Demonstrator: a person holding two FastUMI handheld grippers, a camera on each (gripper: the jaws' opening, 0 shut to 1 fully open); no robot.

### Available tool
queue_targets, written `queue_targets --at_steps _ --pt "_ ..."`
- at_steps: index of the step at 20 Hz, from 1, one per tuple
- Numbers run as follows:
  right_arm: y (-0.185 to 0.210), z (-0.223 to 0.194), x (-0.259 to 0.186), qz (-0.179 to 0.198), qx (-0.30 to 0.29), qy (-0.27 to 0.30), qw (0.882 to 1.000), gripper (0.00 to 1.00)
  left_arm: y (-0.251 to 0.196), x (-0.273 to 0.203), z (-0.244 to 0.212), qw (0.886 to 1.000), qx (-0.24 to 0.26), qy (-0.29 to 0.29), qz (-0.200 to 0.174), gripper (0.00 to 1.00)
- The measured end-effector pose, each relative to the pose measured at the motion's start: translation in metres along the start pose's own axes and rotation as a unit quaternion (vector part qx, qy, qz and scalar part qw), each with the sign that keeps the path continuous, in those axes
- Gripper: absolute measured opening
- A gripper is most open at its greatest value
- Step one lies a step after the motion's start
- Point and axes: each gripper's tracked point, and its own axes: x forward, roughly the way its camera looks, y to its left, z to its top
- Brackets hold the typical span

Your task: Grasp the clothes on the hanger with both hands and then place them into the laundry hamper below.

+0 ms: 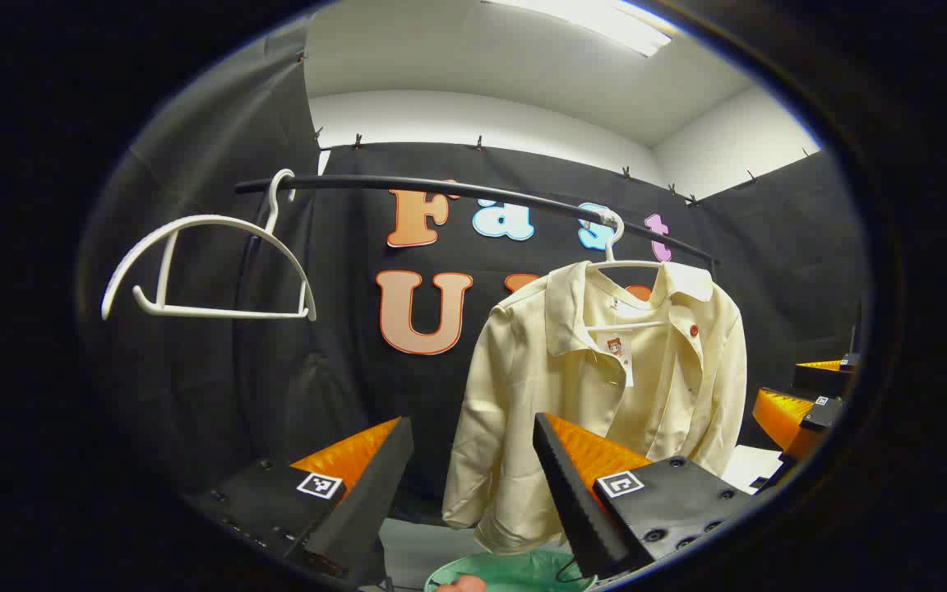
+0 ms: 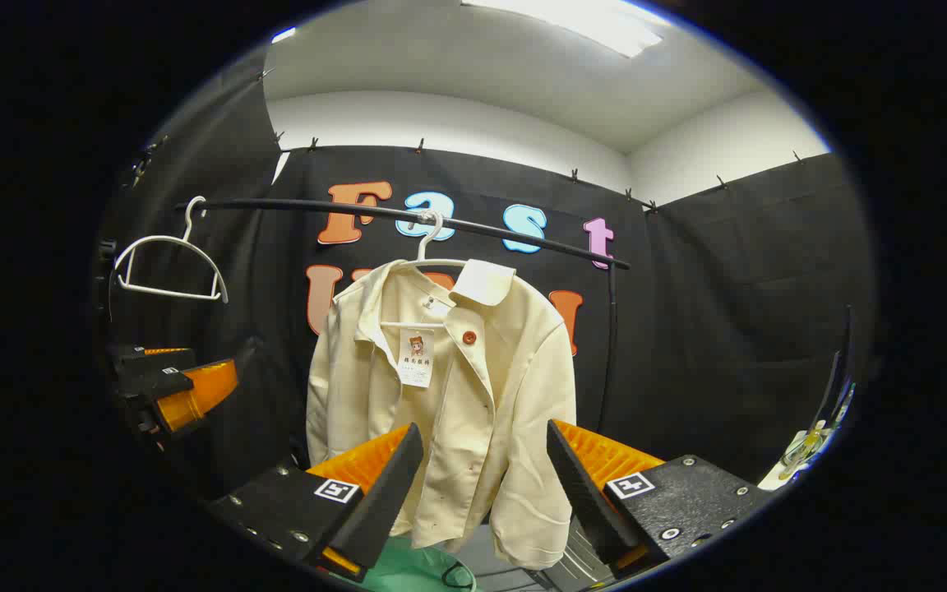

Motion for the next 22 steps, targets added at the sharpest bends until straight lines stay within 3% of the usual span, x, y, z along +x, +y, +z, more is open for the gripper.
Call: queue_targets --at_steps 5,7,22 --pt "-0.001 0.001 -0.003 -0.004 0.014 -0.002 1.0 0.94 0.0 -0.003 0.0 1.0 -0.005 0.0 -0.002 0.93" --pt "-0.003 0.002 -0.004 -0.006 0.013 -0.003 1.0 0.94 0.003 -0.007 -0.001 1.0 -0.008 0.002 0.0 0.96" --pt "0.009 0.0 -0.009 0.002 0.015 0.003 1.0 0.94 0.019 -0.019 0.0 1.0 -0.015 0.001 0.014 0.96"
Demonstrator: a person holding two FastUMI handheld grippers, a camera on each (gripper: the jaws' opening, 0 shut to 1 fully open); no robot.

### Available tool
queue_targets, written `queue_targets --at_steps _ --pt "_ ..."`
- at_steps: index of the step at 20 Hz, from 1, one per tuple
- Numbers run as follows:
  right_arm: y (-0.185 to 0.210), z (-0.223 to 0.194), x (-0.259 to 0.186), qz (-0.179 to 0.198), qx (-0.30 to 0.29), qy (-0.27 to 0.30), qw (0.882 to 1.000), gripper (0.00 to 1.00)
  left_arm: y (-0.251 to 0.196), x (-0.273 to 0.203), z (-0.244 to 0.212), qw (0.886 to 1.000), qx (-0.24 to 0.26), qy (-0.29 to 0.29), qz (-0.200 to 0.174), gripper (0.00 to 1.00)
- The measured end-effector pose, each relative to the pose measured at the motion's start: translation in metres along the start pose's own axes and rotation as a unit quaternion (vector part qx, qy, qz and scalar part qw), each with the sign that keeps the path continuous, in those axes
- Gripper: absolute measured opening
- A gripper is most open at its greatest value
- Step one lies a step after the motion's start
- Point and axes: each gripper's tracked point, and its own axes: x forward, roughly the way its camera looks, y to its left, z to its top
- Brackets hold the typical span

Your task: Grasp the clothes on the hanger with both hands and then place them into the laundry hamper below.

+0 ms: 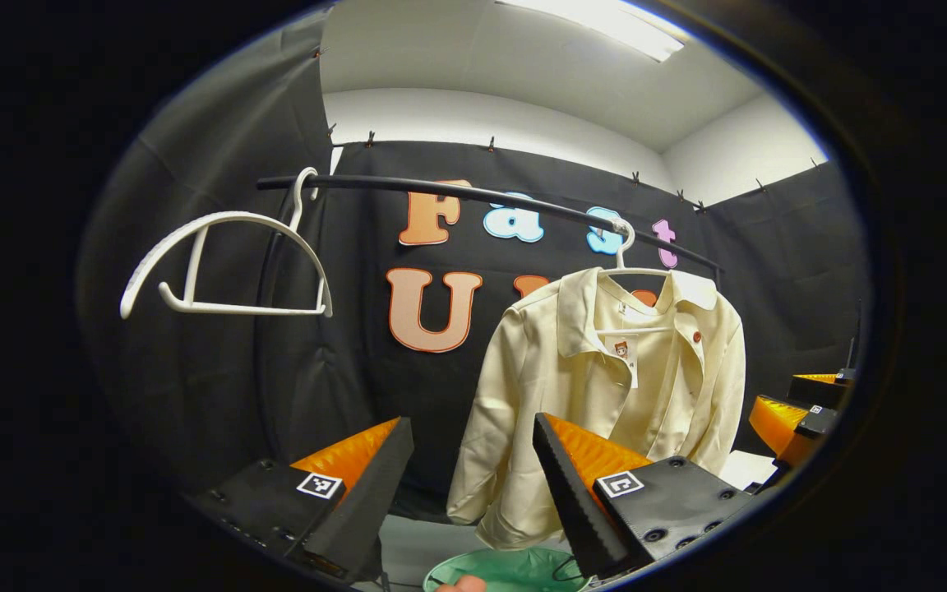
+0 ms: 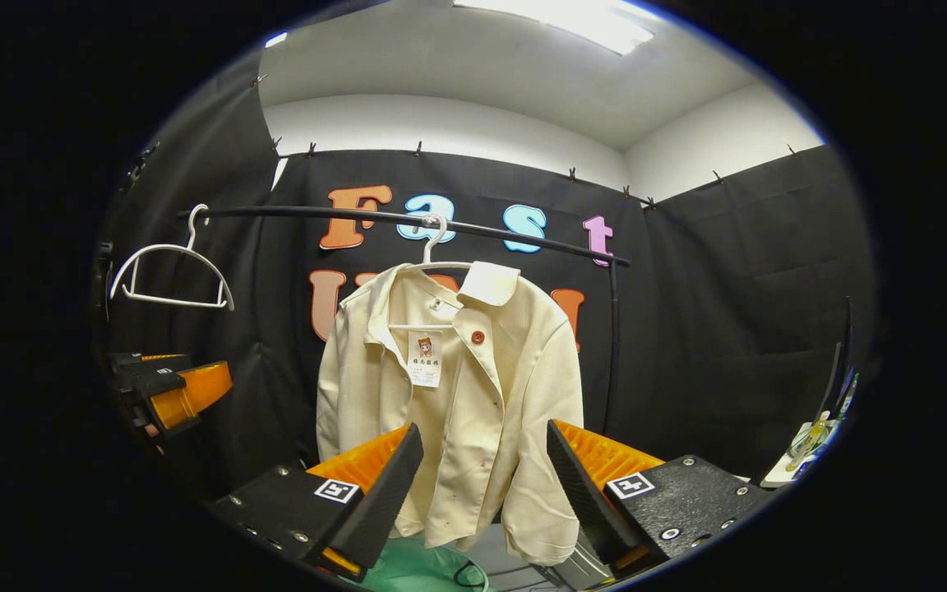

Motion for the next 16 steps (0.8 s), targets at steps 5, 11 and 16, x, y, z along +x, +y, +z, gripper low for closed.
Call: queue_targets --at_steps 5,11,16 --pt "-0.005 0.0 0.012 -0.003 0.001 0.0 1.0 0.94 0.002 -0.001 0.0 1.0 -0.005 0.001 0.003 0.96" --pt "-0.001 0.007 0.068 0.012 -0.004 -0.012 1.0 0.93 0.004 0.006 -0.005 0.999 -0.018 0.015 0.025 0.96" --pt "0.001 -0.013 0.137 0.001 0.021 0.013 1.0 0.94 0.0 0.022 0.0 1.0 -0.007 0.008 0.011 0.96"
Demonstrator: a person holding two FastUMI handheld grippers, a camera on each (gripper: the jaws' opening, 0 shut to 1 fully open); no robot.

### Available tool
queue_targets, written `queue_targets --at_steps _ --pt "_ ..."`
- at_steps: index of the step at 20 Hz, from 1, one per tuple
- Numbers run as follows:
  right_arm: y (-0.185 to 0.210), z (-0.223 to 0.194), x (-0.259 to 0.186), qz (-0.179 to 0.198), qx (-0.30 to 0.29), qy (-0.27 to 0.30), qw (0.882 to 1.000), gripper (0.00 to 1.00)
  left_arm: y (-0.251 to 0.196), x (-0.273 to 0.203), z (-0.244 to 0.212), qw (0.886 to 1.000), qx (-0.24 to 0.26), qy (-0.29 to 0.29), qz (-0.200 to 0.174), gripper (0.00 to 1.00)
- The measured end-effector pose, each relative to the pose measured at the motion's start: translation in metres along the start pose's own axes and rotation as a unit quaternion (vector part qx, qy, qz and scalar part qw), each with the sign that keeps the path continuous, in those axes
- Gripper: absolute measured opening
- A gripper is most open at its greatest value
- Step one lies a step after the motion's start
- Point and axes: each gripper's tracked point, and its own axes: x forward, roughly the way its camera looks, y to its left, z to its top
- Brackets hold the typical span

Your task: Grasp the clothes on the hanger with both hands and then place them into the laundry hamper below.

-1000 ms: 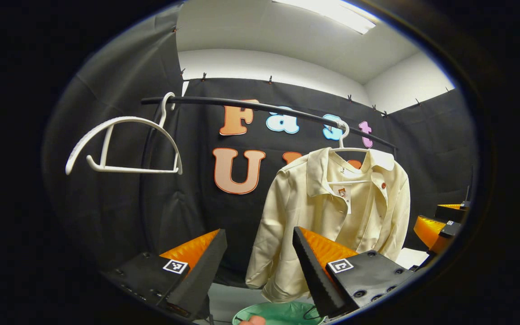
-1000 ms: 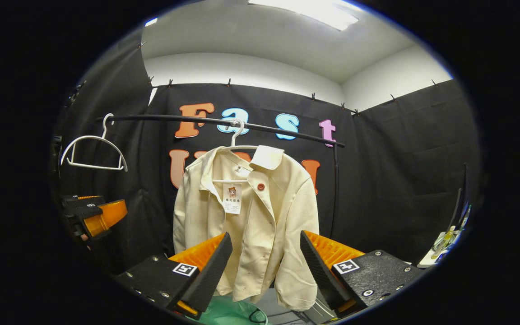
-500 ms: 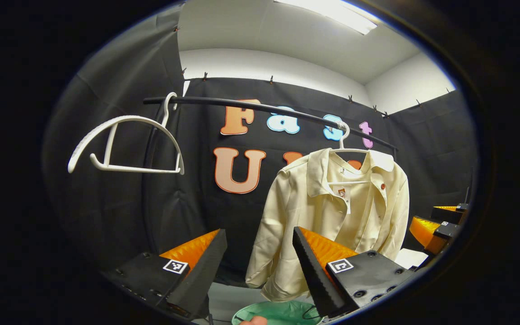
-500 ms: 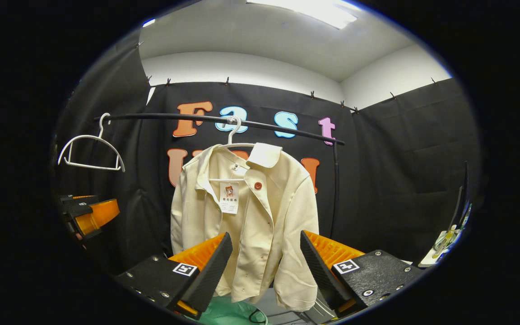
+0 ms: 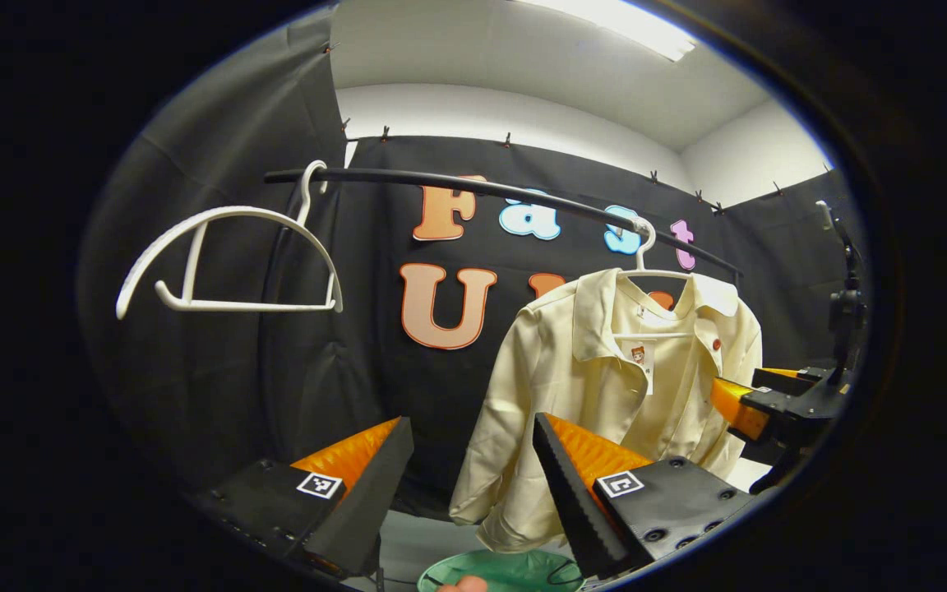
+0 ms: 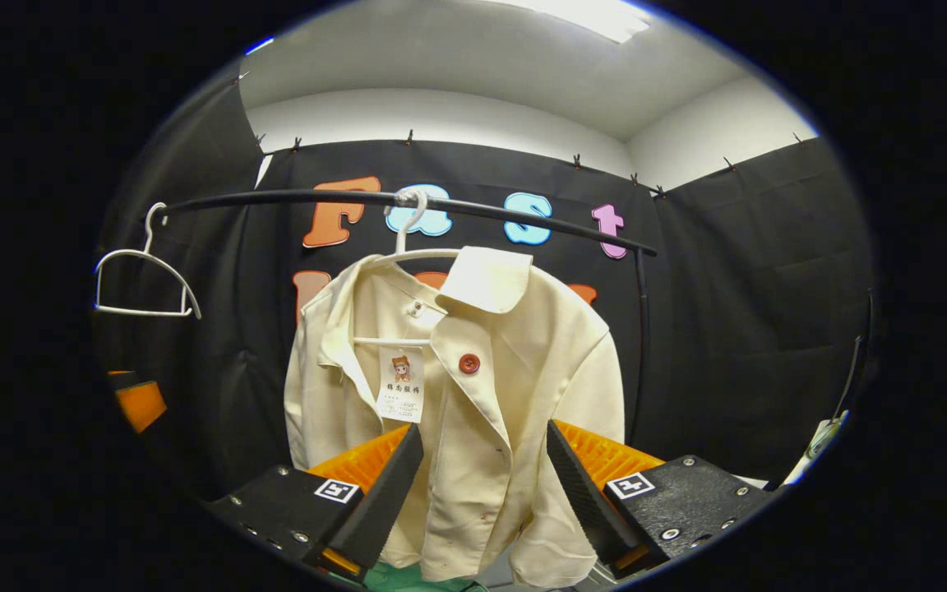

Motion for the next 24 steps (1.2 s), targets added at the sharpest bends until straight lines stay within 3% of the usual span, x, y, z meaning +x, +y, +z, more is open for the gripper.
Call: queue_targets --at_steps 3,9,10,11,12,13,14,16,18,19,20,22,24 --pt "0.012 -0.022 0.03 -0.011 0.025 0.023 0.999 0.94 -0.018 0.019 -0.008 0.998 0.005 0.008 -0.062 1.0" --pt "-0.006 -0.052 0.064 -0.084 -0.017 0.047 0.995 0.9 -0.058 0.055 -0.019 0.985 0.006 0.004 -0.172 0.97" --pt "-0.008 -0.053 0.062 -0.087 -0.01 0.051 0.995 0.7 -0.066 0.058 -0.022 0.983 0.008 0.007 -0.184 0.97" --pt "-0.012 -0.052 0.06 -0.087 -0.005 0.052 0.995 0.57 -0.077 0.061 -0.026 0.98 0.01 0.011 -0.198 1.0" --pt "-0.017 -0.052 0.057 -0.09 -0.004 0.051 0.995 0.3 -0.087 0.064 -0.029 0.978 0.008 0.012 -0.208 0.97" --pt "-0.019 -0.049 0.051 -0.087 -0.007 0.051 0.995 0.17 -0.098 0.068 -0.033 0.976 0.006 0.012 -0.218 1.0" --pt "-0.022 -0.046 0.047 -0.079 -0.014 0.05 0.996 0.05 -0.11 0.073 -0.04 0.974 0.002 0.013 -0.227 0.96" --pt "-0.025 -0.04 0.04 -0.058 -0.033 0.052 0.996 0.03 -0.138 0.084 -0.056 0.968 -0.012 0.025 -0.248 1.0" --pt "-0.022 -0.033 0.032 -0.042 -0.041 0.048 0.997 0.03 -0.158 0.095 -0.072 0.966 -0.024 0.039 -0.256 0.97" --pt "-0.022 -0.031 0.029 -0.036 -0.042 0.046 0.997 0.03 -0.162 0.104 -0.077 0.967 -0.026 0.038 -0.25 1.0" --pt "-0.023 -0.029 0.027 -0.032 -0.04 0.044 0.998 0.03 -0.165 0.112 -0.08 0.969 -0.028 0.036 -0.242 0.93" --pt "-0.025 -0.03 0.027 -0.026 -0.031 0.046 0.998 0.02 -0.171 0.129 -0.084 0.973 -0.023 0.025 -0.228 1.0" --pt "-0.027 -0.028 0.025 -0.021 -0.023 0.044 0.999 0.03 -0.181 0.143 -0.081 0.974 -0.013 0.005 -0.225 0.97"
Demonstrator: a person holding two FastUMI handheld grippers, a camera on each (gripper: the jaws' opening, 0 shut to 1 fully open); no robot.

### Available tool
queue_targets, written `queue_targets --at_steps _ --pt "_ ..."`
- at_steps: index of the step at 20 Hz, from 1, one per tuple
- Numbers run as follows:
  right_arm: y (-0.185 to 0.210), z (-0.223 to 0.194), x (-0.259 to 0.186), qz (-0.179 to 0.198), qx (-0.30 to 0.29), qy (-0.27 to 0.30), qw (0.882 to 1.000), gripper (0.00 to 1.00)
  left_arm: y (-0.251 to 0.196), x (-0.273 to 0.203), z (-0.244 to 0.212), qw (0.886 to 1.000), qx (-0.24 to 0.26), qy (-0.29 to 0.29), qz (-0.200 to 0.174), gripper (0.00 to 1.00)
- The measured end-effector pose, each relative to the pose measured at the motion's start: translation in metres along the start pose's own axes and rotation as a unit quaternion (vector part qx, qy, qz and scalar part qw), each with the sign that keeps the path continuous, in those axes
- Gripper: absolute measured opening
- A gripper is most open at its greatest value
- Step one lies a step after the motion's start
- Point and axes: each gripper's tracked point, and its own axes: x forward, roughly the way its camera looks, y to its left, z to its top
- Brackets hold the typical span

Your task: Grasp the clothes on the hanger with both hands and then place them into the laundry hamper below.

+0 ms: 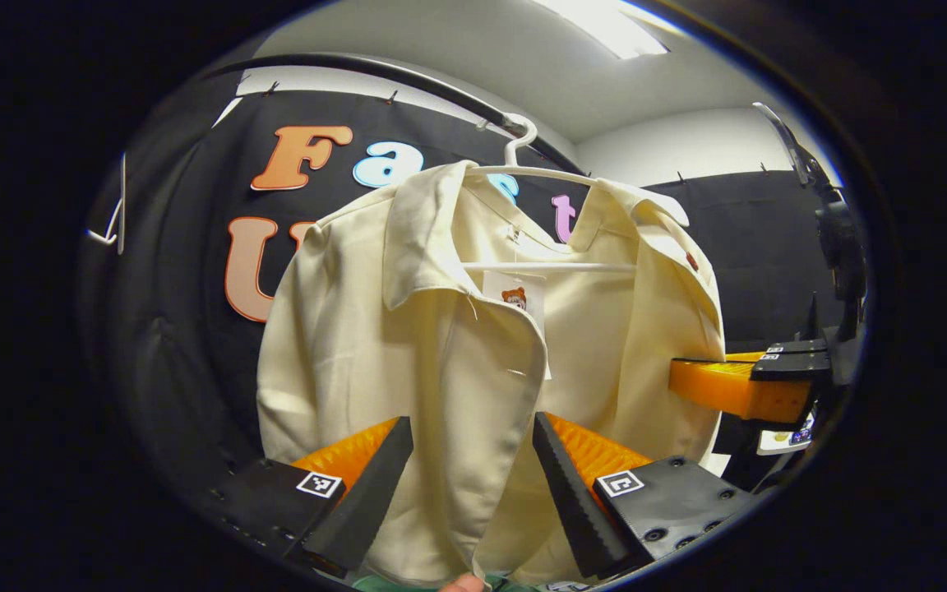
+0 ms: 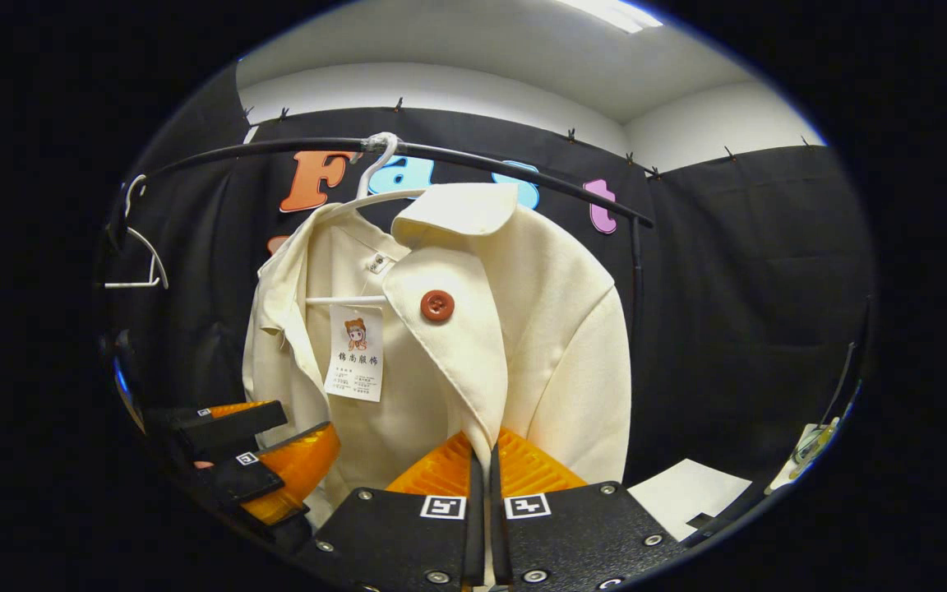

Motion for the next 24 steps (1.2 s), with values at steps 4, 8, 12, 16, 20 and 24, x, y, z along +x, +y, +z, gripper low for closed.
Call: queue_targets --at_steps 4,8,12,16,20,24 --pt "-0.005 0.0 -0.001 0.005 -0.001 -0.001 1.0 0.03 0.004 0.023 -0.001 0.999 0.027 -0.015 0.032 0.93" --pt "-0.002 -0.003 0.003 0.012 -0.001 -0.002 1.0 0.03 0.031 0.033 -0.009 0.995 0.061 -0.015 0.078 0.95" --pt "-0.001 -0.003 0.001 0.015 -0.003 -0.005 1.0 0.03 0.061 0.021 -0.008 0.991 0.077 -0.009 0.108 0.52" --pt "-0.002 -0.003 0.001 0.015 0.002 -0.009 1.0 0.02 0.09 0.013 0.0 0.987 0.093 -0.005 0.13 0.19" --pt "-0.006 0.004 -0.005 0.007 -0.006 -0.034 0.999 0.02 0.105 -0.007 0.019 0.983 0.107 -0.007 0.149 0.11" --pt "-0.025 0.024 -0.006 -0.018 -0.011 -0.069 0.997 0.02 0.127 -0.022 0.042 0.963 0.172 -0.019 0.207 0.1"
